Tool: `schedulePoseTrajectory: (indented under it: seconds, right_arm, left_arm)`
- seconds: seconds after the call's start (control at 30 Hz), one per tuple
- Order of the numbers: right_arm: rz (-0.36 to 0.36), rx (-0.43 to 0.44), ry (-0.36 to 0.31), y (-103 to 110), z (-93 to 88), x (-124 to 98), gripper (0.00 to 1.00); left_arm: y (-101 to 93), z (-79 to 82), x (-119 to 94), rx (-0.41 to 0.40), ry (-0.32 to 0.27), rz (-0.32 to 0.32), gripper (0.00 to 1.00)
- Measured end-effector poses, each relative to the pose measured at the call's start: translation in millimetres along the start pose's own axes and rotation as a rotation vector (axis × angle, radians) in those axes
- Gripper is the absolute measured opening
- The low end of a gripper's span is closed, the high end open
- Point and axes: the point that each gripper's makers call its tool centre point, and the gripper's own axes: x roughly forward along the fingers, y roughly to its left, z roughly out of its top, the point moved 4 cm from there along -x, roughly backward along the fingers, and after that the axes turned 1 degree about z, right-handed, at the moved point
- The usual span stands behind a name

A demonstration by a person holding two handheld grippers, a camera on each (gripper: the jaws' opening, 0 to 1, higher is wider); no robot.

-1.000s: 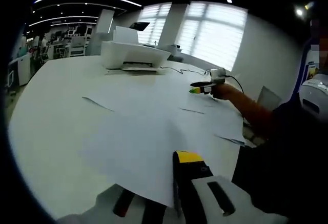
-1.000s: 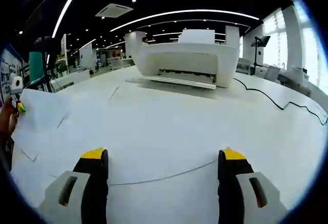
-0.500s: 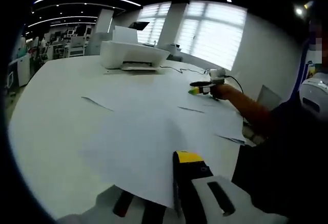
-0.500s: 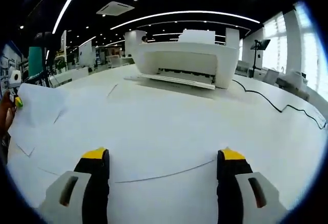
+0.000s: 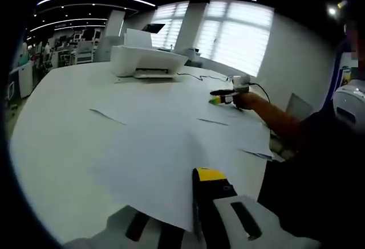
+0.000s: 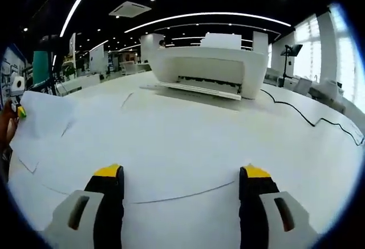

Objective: Organize the stack of printing papers by aligning and flattening the scattered papers on the table

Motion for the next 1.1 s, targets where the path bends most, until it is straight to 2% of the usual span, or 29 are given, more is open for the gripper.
schedulePoseTrajectory:
  seconds: [0.13,0.27,0.53,0.77,0.83,0.93,0.97,1.07,1.1]
  right_arm:
    - [-0.013,0.009,0.008,-7.3,3.4,0.7,0.78]
    - [-0.014,0.022,-0.013,-10.6,7.7,1.1,0.78]
    - [-0.015,0.066,0.007,-17.2,-0.9,7.7,0.77]
    - [-0.032,0.070,-0.012,-17.7,-1.1,8.6,0.75]
    - [-0.036,0.070,-0.019,-17.9,-0.7,8.7,0.69]
    - [-0.036,0.079,-0.022,-17.3,-0.3,6.8,0.47]
    - [-0.037,0.079,-0.025,-17.9,0.0,6.5,0.44]
    - [-0.033,0.075,-0.024,-16.8,0.7,6.8,0.44]
    - [-0.025,0.069,-0.020,-15.8,0.8,6.4,0.48]
  left_arm:
    - [0.1,-0.8,-0.4,0.001,0.000,0.004,0.07]
    - [0.6,-2.2,-0.5,-0.004,0.000,0.005,0.07]
    - [0.8,-2.7,-0.3,-0.007,0.003,0.004,0.07]
    - [1.4,-4.1,0.0,-0.012,0.002,0.004,0.07]
    - [1.1,-4.7,0.5,-0.015,0.002,0.001,0.07]
    - [0.6,-5.2,1.1,-0.016,0.003,0.000,0.07]
    - [0.5,-5.2,1.1,-0.016,0.003,-0.001,0.07]
    - [0.5,-5.2,1.1,-0.015,0.004,-0.001,0.07]
    - [0.4,-5.1,1.1,-0.015,0.003,-0.001,0.07]
